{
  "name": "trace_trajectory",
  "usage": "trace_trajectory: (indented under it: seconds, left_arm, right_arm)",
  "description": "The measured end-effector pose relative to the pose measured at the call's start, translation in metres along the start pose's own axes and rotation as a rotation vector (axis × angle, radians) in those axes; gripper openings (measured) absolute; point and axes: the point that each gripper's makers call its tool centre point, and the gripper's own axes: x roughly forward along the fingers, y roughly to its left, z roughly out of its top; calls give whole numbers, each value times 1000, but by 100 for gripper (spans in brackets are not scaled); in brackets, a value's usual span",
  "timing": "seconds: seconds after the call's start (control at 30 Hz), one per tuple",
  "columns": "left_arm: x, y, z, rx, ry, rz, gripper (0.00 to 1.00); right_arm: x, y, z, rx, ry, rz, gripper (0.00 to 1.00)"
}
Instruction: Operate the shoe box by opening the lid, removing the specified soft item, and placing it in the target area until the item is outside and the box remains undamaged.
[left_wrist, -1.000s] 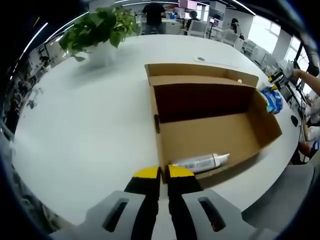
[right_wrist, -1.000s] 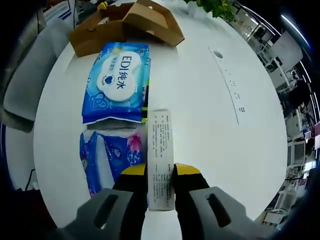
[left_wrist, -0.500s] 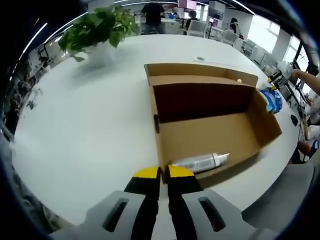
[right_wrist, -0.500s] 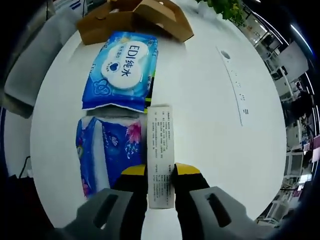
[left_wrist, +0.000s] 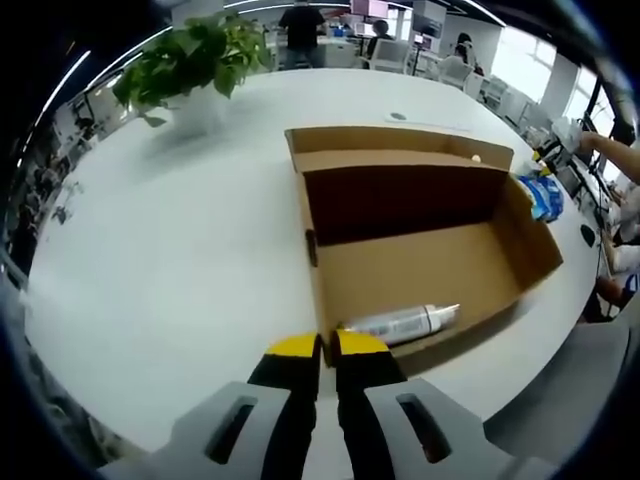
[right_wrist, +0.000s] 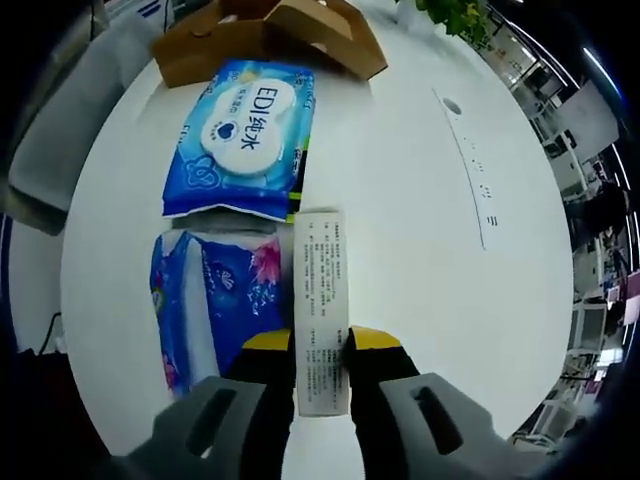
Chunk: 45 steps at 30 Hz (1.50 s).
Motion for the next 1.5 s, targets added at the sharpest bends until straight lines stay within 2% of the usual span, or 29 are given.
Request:
trace_trajectory:
  seconds: [0.37, 0.57, 0.8, 0.93, 1.17, 1.37, 1.5]
  left_arm:
    - [0, 0, 1, 10, 2, -5, 2]
    - [0, 0, 2, 31, 7, -10, 3]
    - [-4, 0, 11, 66, -23, -3, 4]
    - [-7, -1, 18, 90, -36, -7, 6]
    - [-10, -9, 32, 158, -46, -36, 9]
    - [-5, -23, 37, 269, -18, -93, 15]
    - [-2, -31, 36, 366, 24, -139, 18]
  right_arm:
    - [-1, -5, 0, 4, 10, -24, 18]
    - [-10, -9, 3, 19, 2, -60, 20]
    - [-24, -6, 11, 52, -35, -112, 23]
    - [-34, -4, 23, 99, -85, -161, 25]
    - [-53, 5, 42, 240, -181, -234, 34]
    - [-72, 17, 60, 335, -265, -280, 41]
    - [-86, 27, 71, 404, -310, -308, 48]
